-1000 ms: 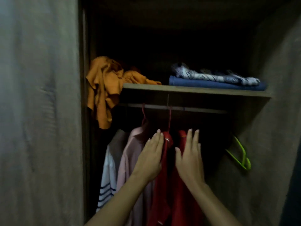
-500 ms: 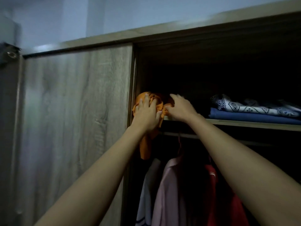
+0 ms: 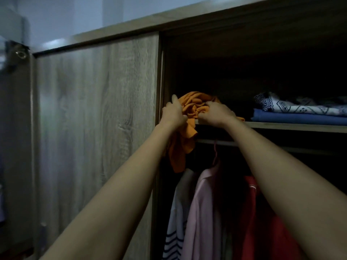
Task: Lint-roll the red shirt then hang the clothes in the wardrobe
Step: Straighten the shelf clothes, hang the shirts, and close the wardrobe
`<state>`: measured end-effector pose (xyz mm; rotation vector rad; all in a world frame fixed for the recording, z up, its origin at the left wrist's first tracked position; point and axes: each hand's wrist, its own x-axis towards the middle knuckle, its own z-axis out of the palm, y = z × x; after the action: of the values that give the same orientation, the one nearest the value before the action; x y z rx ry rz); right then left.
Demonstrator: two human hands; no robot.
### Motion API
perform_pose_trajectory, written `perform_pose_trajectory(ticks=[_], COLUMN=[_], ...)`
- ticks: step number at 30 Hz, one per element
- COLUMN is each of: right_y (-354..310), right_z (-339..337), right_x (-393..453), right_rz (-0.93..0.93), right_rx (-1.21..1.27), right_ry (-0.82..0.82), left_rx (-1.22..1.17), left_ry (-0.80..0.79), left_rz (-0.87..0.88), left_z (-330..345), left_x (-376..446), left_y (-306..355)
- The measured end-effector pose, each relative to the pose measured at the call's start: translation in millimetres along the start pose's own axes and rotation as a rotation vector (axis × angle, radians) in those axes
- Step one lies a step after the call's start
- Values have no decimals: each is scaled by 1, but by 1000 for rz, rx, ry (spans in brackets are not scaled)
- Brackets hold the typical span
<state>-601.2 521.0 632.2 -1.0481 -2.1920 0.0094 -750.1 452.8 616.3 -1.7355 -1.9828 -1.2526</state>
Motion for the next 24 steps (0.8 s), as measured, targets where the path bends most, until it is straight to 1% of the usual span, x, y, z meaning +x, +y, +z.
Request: perform_pose_trajectory(ticks=[2, 4, 6, 8, 10, 11, 13, 15, 16, 18, 19, 21, 22, 24], right_y=[-1, -2, -1, 5, 17, 24, 37, 51, 58, 72, 80, 91, 94, 99], right_z=[-12, -24, -27, -19, -6, 0, 15, 29, 36, 46, 51, 63, 71, 87], right_x=[-14, -41, -76, -114, -147, -161, -187, -210, -220, -238, -245, -260, -267, -280], right_rz=[-54, -103, -127, -104, -54, -29, -1, 6, 8, 13, 19, 45, 62, 111], right_rx=[31, 37, 75, 188, 256, 268, 257, 214, 199, 180, 171, 178, 188, 203], right_ry=[-7, -8, 25, 31, 56, 78, 85, 29, -3, -25, -20, -27, -44, -100], left_rx=[-49, -119, -132, -86, -130, -227, -504, -681, -750, -919, -980, -1014, -1054, -1223], left_ry=[-63, -42, 13, 5, -76, -143, -270, -386, -419, -424, -409, -429, -430, -464], left_rz=[13, 32, 73, 143, 181, 154, 2, -167, -219, -251, -300, -365, -429, -622], left_z=[0, 0, 2, 8, 14, 16, 18, 22, 25, 33, 28, 13, 23, 61], left_x=[-15, -38, -63, -91, -124, -143, -175, -197, -206, -223, -238, -264, -267, -263], left_y=[-3, -9, -14, -21, -25, -24, -24, -24, -23, -21, -7, 20, 13, -27])
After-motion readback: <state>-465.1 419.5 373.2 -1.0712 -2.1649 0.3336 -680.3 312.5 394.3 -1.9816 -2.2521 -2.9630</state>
